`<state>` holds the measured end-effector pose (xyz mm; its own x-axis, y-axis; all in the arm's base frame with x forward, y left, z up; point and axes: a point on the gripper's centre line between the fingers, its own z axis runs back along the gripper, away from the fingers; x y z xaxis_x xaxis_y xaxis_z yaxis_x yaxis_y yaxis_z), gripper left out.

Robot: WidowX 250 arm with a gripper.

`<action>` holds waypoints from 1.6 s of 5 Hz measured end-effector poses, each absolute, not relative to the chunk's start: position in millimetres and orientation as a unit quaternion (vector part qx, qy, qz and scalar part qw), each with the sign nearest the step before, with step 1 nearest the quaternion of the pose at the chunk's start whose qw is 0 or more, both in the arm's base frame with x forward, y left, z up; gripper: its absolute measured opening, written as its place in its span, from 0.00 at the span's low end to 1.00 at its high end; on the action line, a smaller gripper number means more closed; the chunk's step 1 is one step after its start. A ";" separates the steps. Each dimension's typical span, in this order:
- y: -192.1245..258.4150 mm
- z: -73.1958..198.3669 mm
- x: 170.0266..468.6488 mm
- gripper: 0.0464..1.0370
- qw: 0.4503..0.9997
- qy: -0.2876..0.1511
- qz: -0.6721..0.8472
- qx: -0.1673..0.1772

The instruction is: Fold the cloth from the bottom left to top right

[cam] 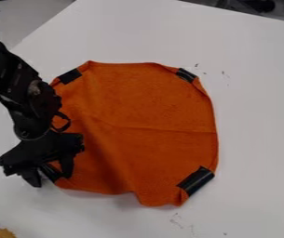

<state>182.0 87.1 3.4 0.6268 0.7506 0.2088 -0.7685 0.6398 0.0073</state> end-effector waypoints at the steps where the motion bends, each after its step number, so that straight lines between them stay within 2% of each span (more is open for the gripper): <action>1: 87.2 6.2 171.2 0.30 0.903 -0.066 0.420 0.062; 2: 91.1 31.3 166.5 0.11 0.901 -0.050 0.422 0.087; 3: 91.3 57.7 170.8 0.03 0.903 -0.024 0.411 0.120; 4: 92.6 88.1 201.6 0.03 0.912 -0.027 0.387 0.131; 5: 95.0 93.9 249.6 0.03 0.934 -0.044 0.336 0.116; 6: 99.1 80.8 298.9 0.03 0.958 -0.067 0.261 0.096; 7: 99.7 60.9 348.6 0.03 0.980 -0.083 0.169 0.057; 8: 102.2 56.6 371.5 0.03 0.987 -0.090 0.133 0.028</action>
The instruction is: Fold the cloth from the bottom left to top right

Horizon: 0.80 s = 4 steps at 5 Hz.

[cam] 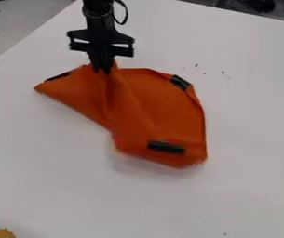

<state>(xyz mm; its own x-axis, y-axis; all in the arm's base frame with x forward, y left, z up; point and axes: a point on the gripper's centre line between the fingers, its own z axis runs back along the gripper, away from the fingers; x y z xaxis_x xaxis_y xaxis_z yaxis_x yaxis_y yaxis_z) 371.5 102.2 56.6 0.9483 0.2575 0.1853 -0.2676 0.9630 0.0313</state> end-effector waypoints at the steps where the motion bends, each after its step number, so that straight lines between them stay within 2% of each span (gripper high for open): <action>1: 99.2 53.2 383.4 0.06 0.990 -0.094 0.107 0.014; 2: 97.7 57.3 388.9 0.23 0.993 -0.093 0.077 0.009; 4: 99.9 62.8 397.8 0.82 0.995 -0.091 0.038 0.013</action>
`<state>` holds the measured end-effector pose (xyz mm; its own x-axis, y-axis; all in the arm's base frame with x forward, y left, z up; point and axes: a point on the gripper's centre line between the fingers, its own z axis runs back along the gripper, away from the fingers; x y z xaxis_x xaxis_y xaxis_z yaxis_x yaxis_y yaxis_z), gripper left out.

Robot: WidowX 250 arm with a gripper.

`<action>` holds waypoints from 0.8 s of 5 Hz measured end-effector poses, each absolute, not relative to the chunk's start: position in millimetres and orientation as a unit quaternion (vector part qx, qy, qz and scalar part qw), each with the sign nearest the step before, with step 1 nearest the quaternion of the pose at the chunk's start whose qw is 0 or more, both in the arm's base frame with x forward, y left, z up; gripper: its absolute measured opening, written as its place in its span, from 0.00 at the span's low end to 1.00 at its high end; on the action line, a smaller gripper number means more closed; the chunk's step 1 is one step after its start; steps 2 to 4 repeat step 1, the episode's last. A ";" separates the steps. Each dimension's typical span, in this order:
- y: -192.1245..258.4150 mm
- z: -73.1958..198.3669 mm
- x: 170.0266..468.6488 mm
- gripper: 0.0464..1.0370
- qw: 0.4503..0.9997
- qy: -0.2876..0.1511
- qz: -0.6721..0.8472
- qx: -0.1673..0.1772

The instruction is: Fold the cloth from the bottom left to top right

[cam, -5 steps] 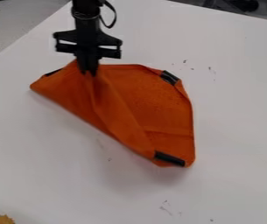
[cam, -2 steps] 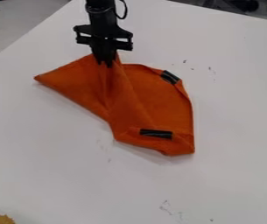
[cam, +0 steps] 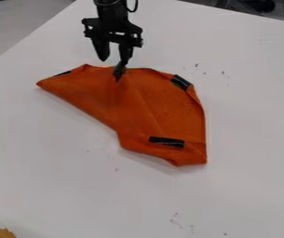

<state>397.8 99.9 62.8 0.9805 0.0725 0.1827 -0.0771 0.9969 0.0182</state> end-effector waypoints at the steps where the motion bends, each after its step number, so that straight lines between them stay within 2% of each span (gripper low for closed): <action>1: 101.9 67.2 402.2 0.97 0.995 -0.100 0.022 0.021; 4: 101.9 67.2 402.2 0.97 0.995 -0.100 0.022 0.021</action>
